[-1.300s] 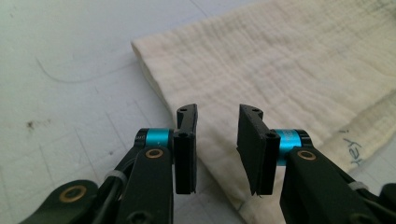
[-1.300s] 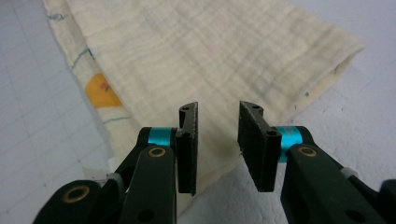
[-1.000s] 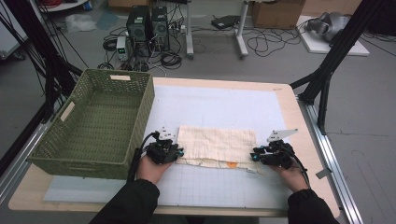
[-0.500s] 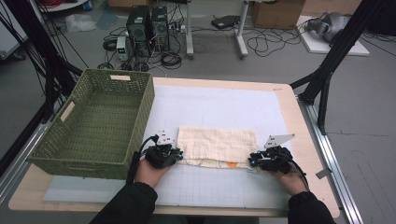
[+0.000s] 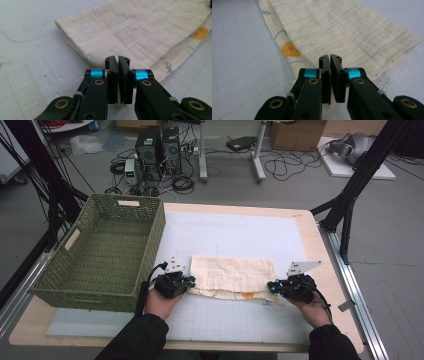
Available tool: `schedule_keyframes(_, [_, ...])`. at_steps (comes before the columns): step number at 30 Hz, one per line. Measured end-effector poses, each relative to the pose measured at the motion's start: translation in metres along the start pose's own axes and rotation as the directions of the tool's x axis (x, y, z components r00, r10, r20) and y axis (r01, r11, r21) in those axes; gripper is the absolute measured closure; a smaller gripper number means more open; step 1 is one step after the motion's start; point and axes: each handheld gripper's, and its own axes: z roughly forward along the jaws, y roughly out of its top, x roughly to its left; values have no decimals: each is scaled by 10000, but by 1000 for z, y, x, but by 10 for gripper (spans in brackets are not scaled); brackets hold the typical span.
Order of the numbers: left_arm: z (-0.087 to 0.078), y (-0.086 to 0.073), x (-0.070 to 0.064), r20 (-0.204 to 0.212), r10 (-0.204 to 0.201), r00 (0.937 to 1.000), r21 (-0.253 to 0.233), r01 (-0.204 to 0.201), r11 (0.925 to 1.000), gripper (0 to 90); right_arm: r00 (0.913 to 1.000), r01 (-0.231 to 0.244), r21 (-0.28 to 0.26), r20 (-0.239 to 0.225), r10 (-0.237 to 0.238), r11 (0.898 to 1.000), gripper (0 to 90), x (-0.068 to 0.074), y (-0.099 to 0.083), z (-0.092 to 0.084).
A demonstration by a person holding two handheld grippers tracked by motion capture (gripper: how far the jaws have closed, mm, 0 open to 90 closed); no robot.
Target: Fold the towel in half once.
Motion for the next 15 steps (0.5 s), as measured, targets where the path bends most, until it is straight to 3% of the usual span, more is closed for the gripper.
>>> schedule_keyframes(8, [-2,0,1,-66,49,10000,188,-48,9998,858,10000,-3,65,5,2,10000,873,0,-1,0])
schedule_keyframes(12, [0,-1,2,-59,-11,10000,374,13,9993,855,9998,-179,385,-108,183,9991,871,-2,-4,5])
schedule_keyframes(15, [1,-1,3,-113,-103,9999,301,107,9995,849,9993,-349,253,-136,353,9991,870,-4,-5,4])
